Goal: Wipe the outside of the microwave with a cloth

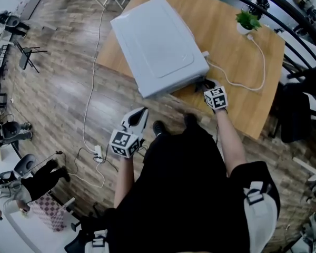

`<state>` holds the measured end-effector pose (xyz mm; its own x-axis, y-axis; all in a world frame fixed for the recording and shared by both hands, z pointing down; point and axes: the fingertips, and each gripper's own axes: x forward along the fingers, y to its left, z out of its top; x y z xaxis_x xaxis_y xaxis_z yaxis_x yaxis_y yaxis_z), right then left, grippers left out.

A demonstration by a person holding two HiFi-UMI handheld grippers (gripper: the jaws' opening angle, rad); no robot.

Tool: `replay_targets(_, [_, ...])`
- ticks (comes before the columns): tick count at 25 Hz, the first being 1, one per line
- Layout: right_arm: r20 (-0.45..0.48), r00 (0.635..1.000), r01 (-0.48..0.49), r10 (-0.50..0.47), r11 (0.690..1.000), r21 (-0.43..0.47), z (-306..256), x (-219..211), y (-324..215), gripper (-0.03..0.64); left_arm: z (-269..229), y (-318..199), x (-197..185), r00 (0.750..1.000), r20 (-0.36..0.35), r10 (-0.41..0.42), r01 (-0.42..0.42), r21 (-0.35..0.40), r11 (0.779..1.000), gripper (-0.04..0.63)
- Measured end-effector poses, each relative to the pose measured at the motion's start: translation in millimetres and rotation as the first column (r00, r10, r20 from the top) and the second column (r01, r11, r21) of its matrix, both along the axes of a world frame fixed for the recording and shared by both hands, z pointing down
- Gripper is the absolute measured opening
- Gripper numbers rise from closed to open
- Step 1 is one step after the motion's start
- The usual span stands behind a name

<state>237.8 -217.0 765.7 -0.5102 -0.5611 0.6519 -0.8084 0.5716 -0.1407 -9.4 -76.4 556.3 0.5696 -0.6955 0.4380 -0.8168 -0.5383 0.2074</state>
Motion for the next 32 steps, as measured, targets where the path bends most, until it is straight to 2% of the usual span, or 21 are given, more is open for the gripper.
replay_targets(17, [-0.037,0.992,0.118,-0.121,0.991,-0.067,45,-6,-3,0.037,1,23,-7,0.99,0.013,-0.139,0.139,-0.031,0.99,0.002])
replay_targets(27, [-0.079,0.98,0.179,-0.185,0.98,-0.083,52,-27,6,0.037,5,32,-16,0.985,-0.001,-0.17,0.17,-0.031,0.985,0.002])
replay_targets(32, [-0.087,0.978,0.179,-0.191,0.975,-0.129,48,-43,18,0.037,7,36,-29,0.984,-0.007,-0.178,0.177,-0.035,0.984,0.002])
